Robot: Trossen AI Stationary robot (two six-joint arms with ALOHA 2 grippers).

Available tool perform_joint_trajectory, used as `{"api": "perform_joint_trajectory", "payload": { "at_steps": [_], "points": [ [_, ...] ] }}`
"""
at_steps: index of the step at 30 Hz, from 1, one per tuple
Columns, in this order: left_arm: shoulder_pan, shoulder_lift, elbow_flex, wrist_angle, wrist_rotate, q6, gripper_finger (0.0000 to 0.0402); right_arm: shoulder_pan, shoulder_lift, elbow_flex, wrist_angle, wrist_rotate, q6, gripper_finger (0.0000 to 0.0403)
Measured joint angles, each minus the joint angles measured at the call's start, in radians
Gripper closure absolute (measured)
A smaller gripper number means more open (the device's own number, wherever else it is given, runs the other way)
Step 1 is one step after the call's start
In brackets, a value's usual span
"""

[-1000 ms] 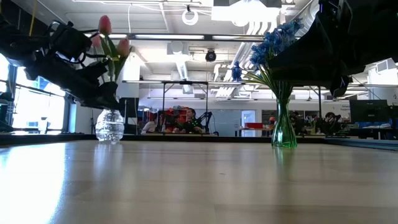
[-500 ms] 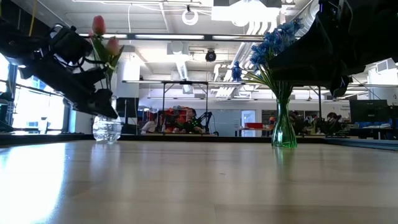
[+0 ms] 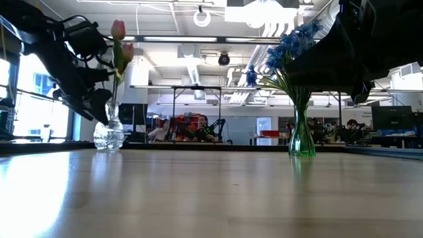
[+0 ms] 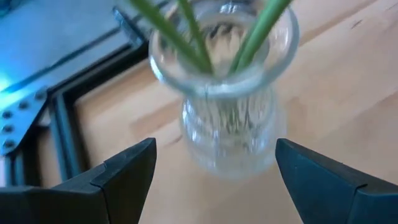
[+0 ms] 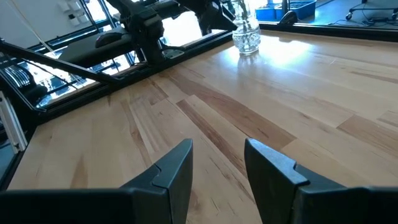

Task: Sort flowers into vase by color
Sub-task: Move the transparent vase to the top left of the table, then return to Home Position

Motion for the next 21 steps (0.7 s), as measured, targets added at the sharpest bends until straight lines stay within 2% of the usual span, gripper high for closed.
{"api": "perform_joint_trajectory", "payload": {
  "at_steps": [5,10,16,21],
  "points": [
    [-0.073,-0.041,0.028,-0.112,-0.042,-0.098,0.0087,0.029,-0.052,0.000,-0.067,0.006,0.001,0.0263],
    [-0.190,-0.095,0.049,-0.164,-0.081,-0.214,0.0087,0.062,-0.164,0.000,-0.232,0.008,0.071,0.0263],
    [-0.335,-0.117,0.054,-0.168,-0.107,-0.342,0.0087,0.065,-0.270,0.001,-0.451,-0.012,0.202,0.0263],
    [-0.447,-0.117,0.054,-0.172,-0.153,-0.429,0.0087,0.065,-0.279,0.000,-0.487,-0.038,0.225,0.0263]
  ]
}}
